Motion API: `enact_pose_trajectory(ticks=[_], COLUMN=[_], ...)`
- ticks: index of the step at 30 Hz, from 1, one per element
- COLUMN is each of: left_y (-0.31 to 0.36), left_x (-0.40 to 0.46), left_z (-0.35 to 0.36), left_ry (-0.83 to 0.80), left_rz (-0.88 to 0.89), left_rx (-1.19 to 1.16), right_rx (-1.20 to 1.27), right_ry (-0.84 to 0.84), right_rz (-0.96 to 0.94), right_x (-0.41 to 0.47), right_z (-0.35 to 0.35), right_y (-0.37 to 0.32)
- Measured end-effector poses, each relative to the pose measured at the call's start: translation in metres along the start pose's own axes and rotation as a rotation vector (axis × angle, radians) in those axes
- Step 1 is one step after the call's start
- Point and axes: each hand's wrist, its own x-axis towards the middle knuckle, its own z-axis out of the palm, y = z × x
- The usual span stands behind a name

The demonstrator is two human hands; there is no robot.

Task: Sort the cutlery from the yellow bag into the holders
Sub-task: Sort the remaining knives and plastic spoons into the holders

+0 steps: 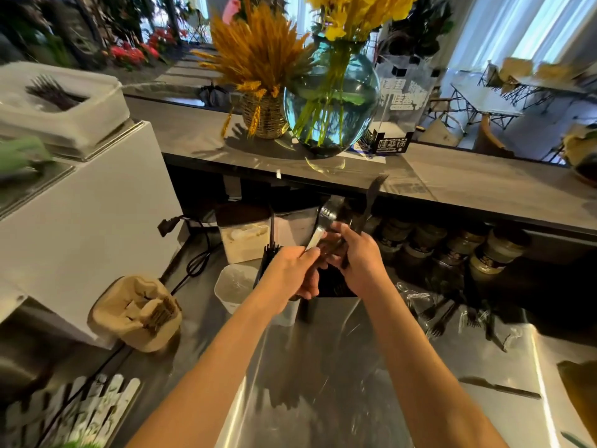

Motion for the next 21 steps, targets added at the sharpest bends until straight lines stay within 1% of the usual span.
enact_pose_trajectory(ticks=[4,7,9,12,17,19,21], left_y=[0.004,0.007,0.007,0.007,0.004,0.003,0.004], left_x=[0.002,0.002,0.005,0.005,0.003,0.002,0.003], left_z=[-0.012,-0.022,-0.029,-0.033,-0.04,-0.05,-0.061], left_ry=[0.06,0.119,0.154,0.182,0.192,0.252,0.351], left_rz=[0.037,0.028,0.0,-0.02,-0.013,0.006,0.057], left_rx=[-0.033,-0.083,-0.168,-0.296,-0.331,-0.374,-0.424], right_rx=[-0.067,-0.095,-0.104,-0.207,-0.191,-0.223,-0.197], right_ry=[-0.044,0.009,0.034,0.071,0.101,0.118,0.07], right_rz=[-0.056,-0.057,-0.027,0.032,0.034,-0.006,-0.044], right_x=[-0.003,-0.003,-0.002,-0.002,0.002,0.005,0.007], right_z=[0.016,0.025,0.031,0.043,0.058,0.055,0.05], right_y=[-0.006,-0.007,-0.007,-0.007,-0.008,-0.008,-0.006])
